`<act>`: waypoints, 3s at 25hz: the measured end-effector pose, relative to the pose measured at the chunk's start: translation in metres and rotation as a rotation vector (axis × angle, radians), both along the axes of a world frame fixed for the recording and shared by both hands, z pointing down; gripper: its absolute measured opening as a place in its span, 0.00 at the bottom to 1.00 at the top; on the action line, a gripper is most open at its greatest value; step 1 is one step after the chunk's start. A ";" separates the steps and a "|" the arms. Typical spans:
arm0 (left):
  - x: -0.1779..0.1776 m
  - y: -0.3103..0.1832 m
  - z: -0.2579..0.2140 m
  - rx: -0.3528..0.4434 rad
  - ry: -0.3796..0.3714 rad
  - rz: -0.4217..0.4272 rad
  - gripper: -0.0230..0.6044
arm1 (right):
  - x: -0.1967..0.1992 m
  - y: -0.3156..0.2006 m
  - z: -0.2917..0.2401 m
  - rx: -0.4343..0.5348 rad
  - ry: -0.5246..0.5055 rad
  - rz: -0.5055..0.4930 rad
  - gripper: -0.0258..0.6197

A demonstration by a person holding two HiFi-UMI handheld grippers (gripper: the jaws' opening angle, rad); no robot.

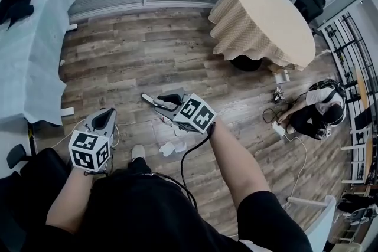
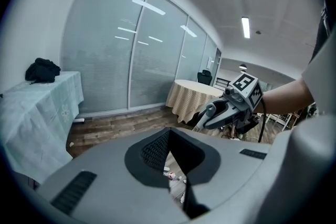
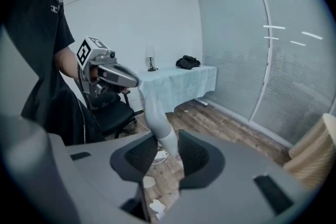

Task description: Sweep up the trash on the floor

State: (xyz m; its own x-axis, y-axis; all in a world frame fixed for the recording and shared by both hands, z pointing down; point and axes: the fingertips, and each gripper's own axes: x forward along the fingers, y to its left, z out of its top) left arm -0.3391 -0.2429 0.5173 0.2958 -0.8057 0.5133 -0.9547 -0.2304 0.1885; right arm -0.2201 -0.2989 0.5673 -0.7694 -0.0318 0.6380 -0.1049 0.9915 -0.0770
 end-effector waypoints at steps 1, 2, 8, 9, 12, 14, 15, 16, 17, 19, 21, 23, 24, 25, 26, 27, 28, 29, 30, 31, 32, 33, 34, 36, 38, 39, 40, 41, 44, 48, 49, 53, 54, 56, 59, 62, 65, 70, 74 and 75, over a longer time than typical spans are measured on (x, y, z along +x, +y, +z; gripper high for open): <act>0.004 0.003 0.000 0.001 0.001 0.003 0.03 | 0.001 0.005 -0.001 -0.005 -0.002 0.000 0.24; 0.007 0.005 -0.001 0.002 0.003 0.006 0.03 | 0.003 0.011 -0.002 -0.010 -0.004 -0.001 0.24; 0.026 0.019 -0.007 0.016 0.011 0.023 0.03 | 0.019 0.039 -0.009 -0.030 -0.008 0.009 0.24; 0.029 0.022 -0.008 0.018 0.012 0.024 0.03 | 0.023 0.044 -0.010 -0.031 -0.006 0.011 0.24; 0.041 0.033 -0.010 0.022 0.019 0.027 0.03 | 0.037 0.057 -0.012 -0.033 0.002 0.015 0.24; 0.048 0.040 -0.009 0.021 0.025 0.031 0.03 | 0.046 0.066 -0.013 -0.032 0.011 0.021 0.24; 0.051 0.044 -0.009 0.019 0.026 0.032 0.03 | 0.050 0.069 -0.015 -0.029 0.014 0.028 0.24; 0.053 0.047 -0.008 0.018 0.026 0.033 0.03 | 0.053 0.072 -0.016 -0.026 0.014 0.036 0.24; 0.056 0.050 -0.008 0.017 0.026 0.033 0.03 | 0.056 0.075 -0.018 -0.022 0.011 0.046 0.23; 0.059 0.056 -0.008 0.017 0.030 0.031 0.03 | 0.061 0.080 -0.021 -0.018 0.001 0.070 0.23; 0.063 0.060 -0.009 0.019 0.037 0.028 0.03 | 0.066 0.082 -0.023 -0.002 -0.014 0.114 0.23; 0.065 0.063 -0.010 0.023 0.043 0.025 0.03 | 0.070 0.076 -0.025 0.039 -0.040 0.198 0.22; 0.066 0.064 -0.010 0.026 0.043 0.024 0.03 | 0.073 0.070 -0.026 0.064 -0.056 0.255 0.21; 0.067 0.066 -0.011 0.028 0.043 0.023 0.03 | 0.077 0.062 -0.027 0.088 -0.073 0.320 0.21; 0.068 0.067 -0.011 0.031 0.043 0.023 0.03 | 0.081 0.054 -0.029 0.109 -0.091 0.391 0.21; 0.069 0.068 -0.012 0.034 0.044 0.024 0.03 | 0.085 0.045 -0.032 0.125 -0.110 0.463 0.20; 0.071 0.069 -0.014 0.036 0.044 0.024 0.03 | 0.090 0.037 -0.037 0.136 -0.132 0.532 0.20; 0.073 0.069 -0.016 0.040 0.045 0.025 0.03 | 0.095 0.030 -0.043 0.146 -0.156 0.593 0.20; 0.076 0.069 -0.018 0.045 0.047 0.027 0.03 | 0.100 0.024 -0.051 0.157 -0.181 0.643 0.20; 0.079 0.069 -0.021 0.050 0.048 0.029 0.03 | 0.105 0.019 -0.061 0.170 -0.204 0.683 0.20; 0.082 0.069 -0.025 0.056 0.049 0.033 0.03 | 0.109 0.016 -0.071 0.184 -0.224 0.712 0.20; 0.085 0.069 -0.029 0.063 0.051 0.037 0.03 | 0.112 0.015 -0.082 0.197 -0.241 0.731 0.20; 0.088 0.069 -0.034 0.073 0.053 0.043 0.03 | 0.114 0.015 -0.094 0.212 -0.256 0.744 0.20; 0.097 0.069 -0.048 0.100 0.062 0.057 0.03 | 0.122 0.019 -0.118 0.239 -0.289 0.771 0.20; 0.108 0.066 -0.061 0.125 0.072 0.072 0.03 | 0.134 0.027 -0.143 0.260 -0.320 0.812 0.20; 0.113 0.064 -0.066 0.133 0.074 0.080 0.03 | 0.141 0.032 -0.155 0.270 -0.333 0.835 0.20; 0.119 0.061 -0.070 0.138 0.072 0.088 0.03 | 0.148 0.037 -0.166 0.280 -0.343 0.858 0.20; 0.124 0.058 -0.072 0.140 0.068 0.096 0.03 | 0.155 0.042 -0.176 0.291 -0.353 0.880 0.20; 0.143 0.050 -0.081 0.156 0.061 0.117 0.03 | 0.179 0.058 -0.199 0.318 -0.377 0.953 0.20; 0.178 0.050 -0.102 0.207 0.062 0.147 0.03 | 0.218 0.082 -0.215 0.324 -0.387 1.071 0.20; 0.188 0.052 -0.107 0.219 0.056 0.161 0.03 | 0.228 0.090 -0.217 0.323 -0.388 1.096 0.20; 0.220 0.059 -0.129 0.277 0.064 0.173 0.03 | 0.256 0.115 -0.229 0.340 -0.397 1.159 0.21; 0.224 0.062 -0.135 0.293 0.082 0.166 0.03 | 0.261 0.121 -0.231 0.343 -0.396 1.167 0.21; 0.233 0.069 -0.143 0.309 0.110 0.169 0.03 | 0.270 0.131 -0.234 0.348 -0.390 1.182 0.20; 0.254 0.078 -0.150 0.312 0.096 0.217 0.03 | 0.284 0.142 -0.239 0.365 -0.381 1.207 0.21; 0.277 0.089 -0.156 0.317 0.057 0.282 0.03 | 0.296 0.151 -0.240 0.375 -0.375 1.220 0.21; 0.293 0.099 -0.162 0.331 0.054 0.306 0.03 | 0.306 0.162 -0.241 0.381 -0.366 1.229 0.21; 0.302 0.096 -0.161 0.299 0.105 0.287 0.03 | 0.320 0.169 -0.247 0.401 -0.370 1.239 0.21; 0.307 0.095 -0.160 0.287 0.111 0.297 0.03 | 0.327 0.170 -0.245 0.393 -0.364 1.254 0.21; 0.308 0.095 -0.160 0.287 0.109 0.299 0.03 | 0.329 0.170 -0.245 0.391 -0.363 1.257 0.21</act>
